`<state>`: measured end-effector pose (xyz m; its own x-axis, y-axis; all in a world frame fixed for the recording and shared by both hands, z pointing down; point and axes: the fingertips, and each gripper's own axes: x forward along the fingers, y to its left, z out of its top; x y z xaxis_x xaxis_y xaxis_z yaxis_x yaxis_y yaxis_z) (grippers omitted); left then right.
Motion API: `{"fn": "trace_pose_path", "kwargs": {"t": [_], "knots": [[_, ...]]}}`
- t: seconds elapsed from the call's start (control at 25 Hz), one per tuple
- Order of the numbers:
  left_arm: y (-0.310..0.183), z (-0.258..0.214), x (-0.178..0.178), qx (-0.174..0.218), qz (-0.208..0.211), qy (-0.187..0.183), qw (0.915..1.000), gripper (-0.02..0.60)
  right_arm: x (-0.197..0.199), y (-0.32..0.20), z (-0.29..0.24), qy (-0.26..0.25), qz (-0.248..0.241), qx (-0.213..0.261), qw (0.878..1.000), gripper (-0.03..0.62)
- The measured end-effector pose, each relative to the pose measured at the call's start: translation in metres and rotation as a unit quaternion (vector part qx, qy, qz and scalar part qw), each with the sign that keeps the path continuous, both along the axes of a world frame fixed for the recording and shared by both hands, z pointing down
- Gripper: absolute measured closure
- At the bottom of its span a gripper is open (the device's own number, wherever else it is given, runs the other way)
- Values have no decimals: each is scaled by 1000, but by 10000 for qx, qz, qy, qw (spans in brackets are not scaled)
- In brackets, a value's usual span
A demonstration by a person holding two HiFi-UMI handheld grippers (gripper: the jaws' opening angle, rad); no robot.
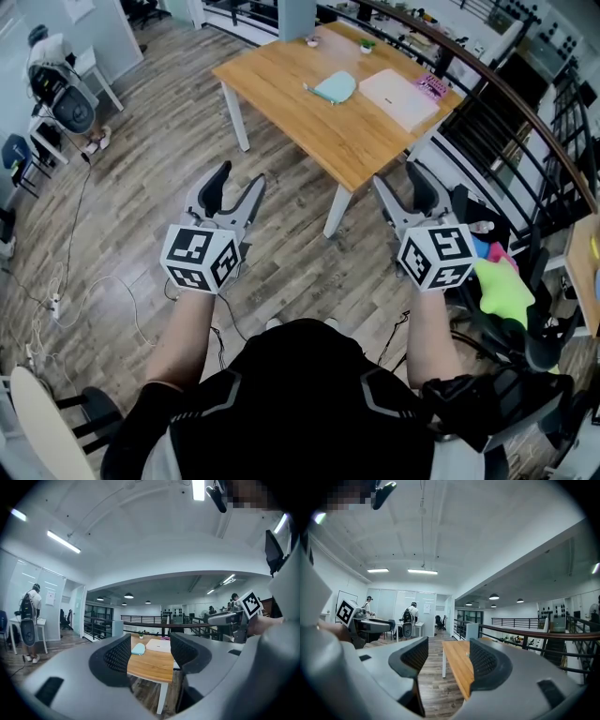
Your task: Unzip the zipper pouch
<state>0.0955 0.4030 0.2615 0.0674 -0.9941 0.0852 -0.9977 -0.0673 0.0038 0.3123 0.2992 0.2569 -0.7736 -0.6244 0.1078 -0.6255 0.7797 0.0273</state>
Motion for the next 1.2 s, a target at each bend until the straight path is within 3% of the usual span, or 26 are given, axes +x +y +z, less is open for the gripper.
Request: {"fn": "trace_pose_path", "kwargs": {"t": [0.16,0.72,1.2], "knots": [[3,0,-22,108,-133,54,9998,318,-17,1,3,54,-15,10,10000,312],[1,18,-87,42,149,79,9998,318,-85,4,18,246,36,-51,9997,312],[-82,22,-138,-36,-54,-22,10000,316,-145,-96,26,243,-328,-32,9992,313]]}}
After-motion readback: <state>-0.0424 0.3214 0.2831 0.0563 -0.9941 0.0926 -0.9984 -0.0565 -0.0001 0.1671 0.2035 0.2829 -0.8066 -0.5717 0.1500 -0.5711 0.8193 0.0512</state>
